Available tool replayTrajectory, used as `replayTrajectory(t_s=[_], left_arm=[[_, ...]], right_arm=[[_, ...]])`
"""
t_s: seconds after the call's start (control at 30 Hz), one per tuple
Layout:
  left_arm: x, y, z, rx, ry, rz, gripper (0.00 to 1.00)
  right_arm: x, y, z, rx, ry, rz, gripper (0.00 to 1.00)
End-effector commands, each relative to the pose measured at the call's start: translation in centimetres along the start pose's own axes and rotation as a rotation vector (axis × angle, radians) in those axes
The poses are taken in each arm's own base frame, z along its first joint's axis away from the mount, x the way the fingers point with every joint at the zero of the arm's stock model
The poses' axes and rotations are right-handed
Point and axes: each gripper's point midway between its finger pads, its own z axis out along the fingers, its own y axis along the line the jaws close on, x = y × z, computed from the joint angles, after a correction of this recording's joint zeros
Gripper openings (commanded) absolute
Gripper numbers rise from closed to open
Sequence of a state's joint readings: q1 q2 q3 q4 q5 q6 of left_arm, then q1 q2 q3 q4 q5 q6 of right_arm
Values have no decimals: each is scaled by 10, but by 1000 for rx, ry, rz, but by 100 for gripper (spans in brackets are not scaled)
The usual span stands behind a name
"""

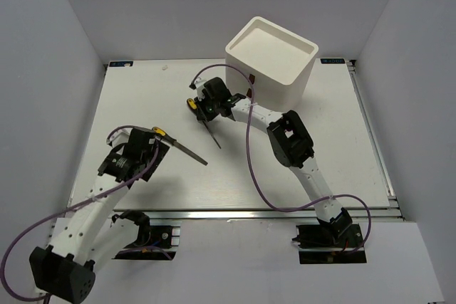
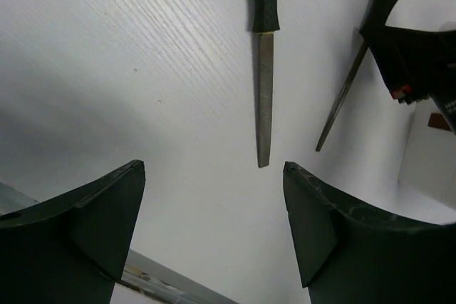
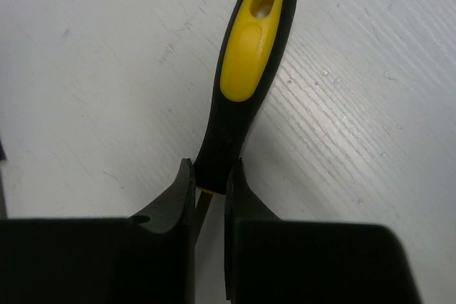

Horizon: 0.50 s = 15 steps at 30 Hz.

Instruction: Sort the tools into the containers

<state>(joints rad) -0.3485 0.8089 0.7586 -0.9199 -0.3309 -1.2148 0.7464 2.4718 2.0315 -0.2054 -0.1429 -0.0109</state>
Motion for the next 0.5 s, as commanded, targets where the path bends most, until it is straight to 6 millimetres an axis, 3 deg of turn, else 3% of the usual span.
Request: replayTrajectory(t_s=[0.0, 0.17, 0.33, 0.47], left_arm=[[-2, -7, 17, -28, -26, -79, 88], [1, -22, 53, -72, -22, -71, 89], [-12, -32, 82, -117, 5, -106, 88], [-20, -37, 104, -129, 22, -120, 88]], right_arm=[[-12, 7, -8, -43, -41, -80, 1], [-29, 8, -42, -104, -59, -115, 0], [-40, 14, -85, -197, -60, -68, 0], [-25, 16, -103, -200, -32, -108, 0]])
